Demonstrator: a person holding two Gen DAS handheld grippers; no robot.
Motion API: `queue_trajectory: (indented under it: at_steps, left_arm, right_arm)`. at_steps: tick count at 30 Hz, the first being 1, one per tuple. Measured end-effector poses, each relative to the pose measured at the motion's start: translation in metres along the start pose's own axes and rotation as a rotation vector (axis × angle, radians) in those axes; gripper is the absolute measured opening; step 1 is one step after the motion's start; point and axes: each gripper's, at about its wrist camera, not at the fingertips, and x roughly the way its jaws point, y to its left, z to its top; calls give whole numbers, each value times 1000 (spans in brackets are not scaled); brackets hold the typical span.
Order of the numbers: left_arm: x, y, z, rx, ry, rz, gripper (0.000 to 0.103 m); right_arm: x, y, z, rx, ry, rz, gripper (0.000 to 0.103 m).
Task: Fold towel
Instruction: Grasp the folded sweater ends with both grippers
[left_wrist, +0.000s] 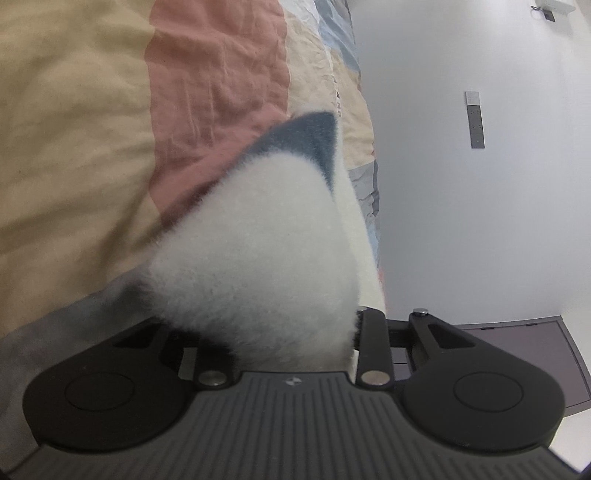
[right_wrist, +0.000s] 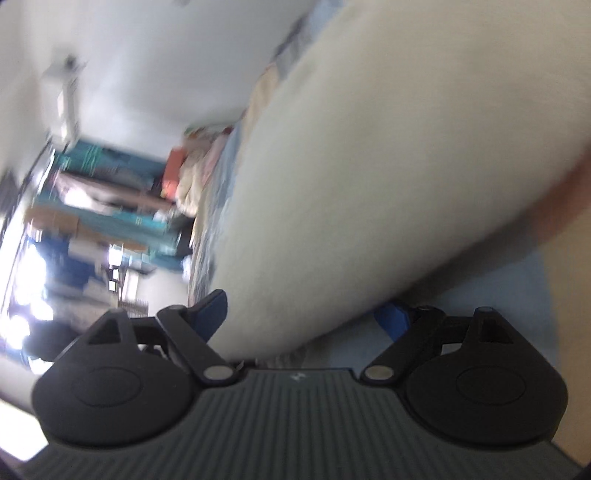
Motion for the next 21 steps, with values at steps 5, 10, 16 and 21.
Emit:
queue_trajectory:
  at_steps: [5, 10, 16, 21]
  left_arm:
    - [-2, 0, -2, 4, -1, 0, 38]
    - [-2, 0, -1, 17, -4, 7, 38]
    - [-2, -2, -2, 32, -12, 19, 39]
    - [-3, 0, -3, 22, -23, 20, 39]
  right_arm:
    - [-24, -26, 10, 210, -135, 18, 87]
    - [-50, -36, 8, 304, -238, -8, 87]
    - [-61, -32, 12, 299, -296, -51, 90]
    - [-60, -45, 12, 350, -317, -88, 88]
